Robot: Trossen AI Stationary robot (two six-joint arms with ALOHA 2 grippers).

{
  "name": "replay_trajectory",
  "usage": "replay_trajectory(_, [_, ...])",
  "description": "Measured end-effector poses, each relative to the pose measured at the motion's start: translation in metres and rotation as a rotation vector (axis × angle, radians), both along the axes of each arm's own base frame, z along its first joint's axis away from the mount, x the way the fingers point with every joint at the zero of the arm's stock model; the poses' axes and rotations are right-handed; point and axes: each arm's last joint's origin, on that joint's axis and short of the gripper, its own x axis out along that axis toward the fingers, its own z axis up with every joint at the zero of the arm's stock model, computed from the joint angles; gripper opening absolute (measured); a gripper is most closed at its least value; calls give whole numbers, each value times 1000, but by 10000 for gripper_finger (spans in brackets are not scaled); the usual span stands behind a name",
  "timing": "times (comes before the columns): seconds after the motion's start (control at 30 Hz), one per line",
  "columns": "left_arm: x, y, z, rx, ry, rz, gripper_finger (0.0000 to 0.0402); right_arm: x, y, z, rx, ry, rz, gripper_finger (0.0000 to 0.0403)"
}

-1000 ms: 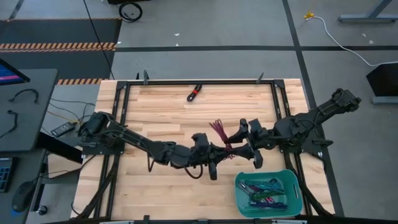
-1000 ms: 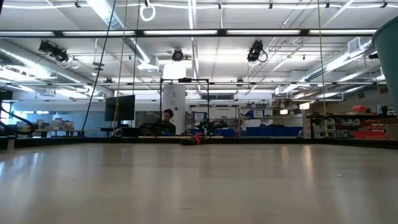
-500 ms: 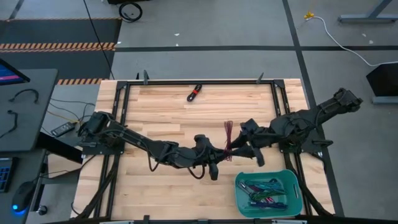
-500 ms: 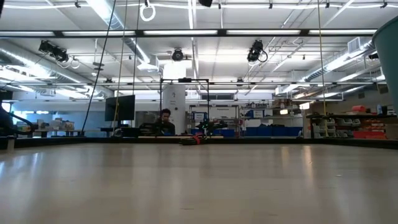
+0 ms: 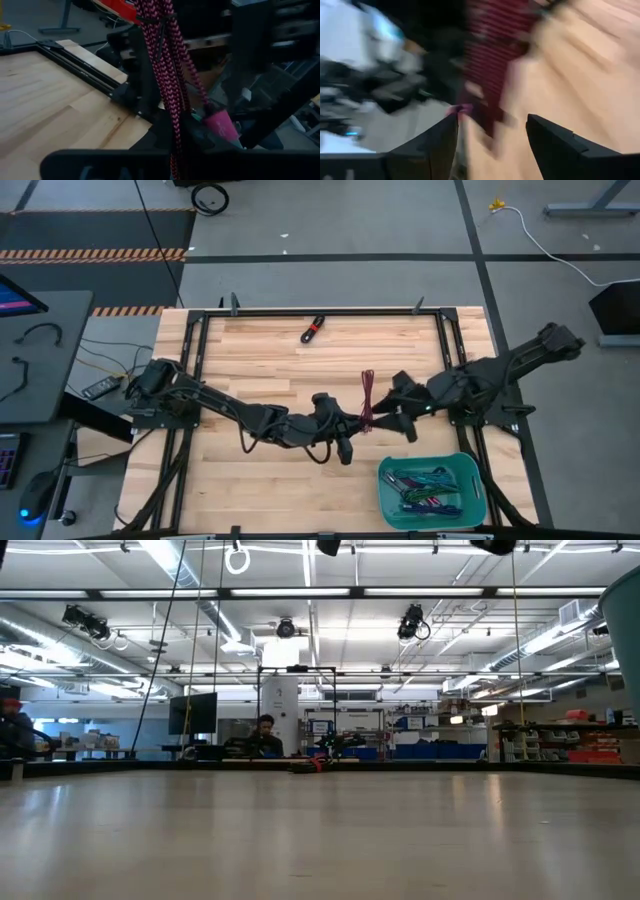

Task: Pick and place USB-C Cables
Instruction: Put the pink charger cable into the green bin

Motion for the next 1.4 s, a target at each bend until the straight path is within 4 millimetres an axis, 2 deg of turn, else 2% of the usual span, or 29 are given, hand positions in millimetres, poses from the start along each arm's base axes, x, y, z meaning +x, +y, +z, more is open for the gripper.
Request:
replay_trajectory(0.1, [0,-1,1,-2,-3,-4,22,15,2,-4,5,-95,5,231])
replay_trajectory(0.23, [0,1,-1,-1,13,3,19,28,-3,-12,1,-79,-30,195])
replay_trajectory(0.4, [0,1,-4,-17,22,8,23,39,-12,-15,-17,-96,82,114])
replay_trajectory(0.57, [0,2,-3,-42,17,22,33,39,-20,-12,-72,-123,58,18])
replay_trajectory(0.77, [0,4,-4,-65,21,33,49,25,-25,-7,-96,-92,18,10])
replay_trajectory(0.97, [-2,8,-17,-132,127,65,125,4,-28,-2,-130,-37,-17,8])
replay_trajectory(1.1, [-9,10,-36,-292,279,111,173,-6,-32,-1,-158,-9,-71,7])
replay_trajectory(1.23, [-21,6,-52,-504,482,76,196,-3,-31,-8,-229,36,-160,7])
replay_trajectory(1.4, [-36,-7,-62,-532,604,121,190,10,-28,-18,-299,68,-142,7])
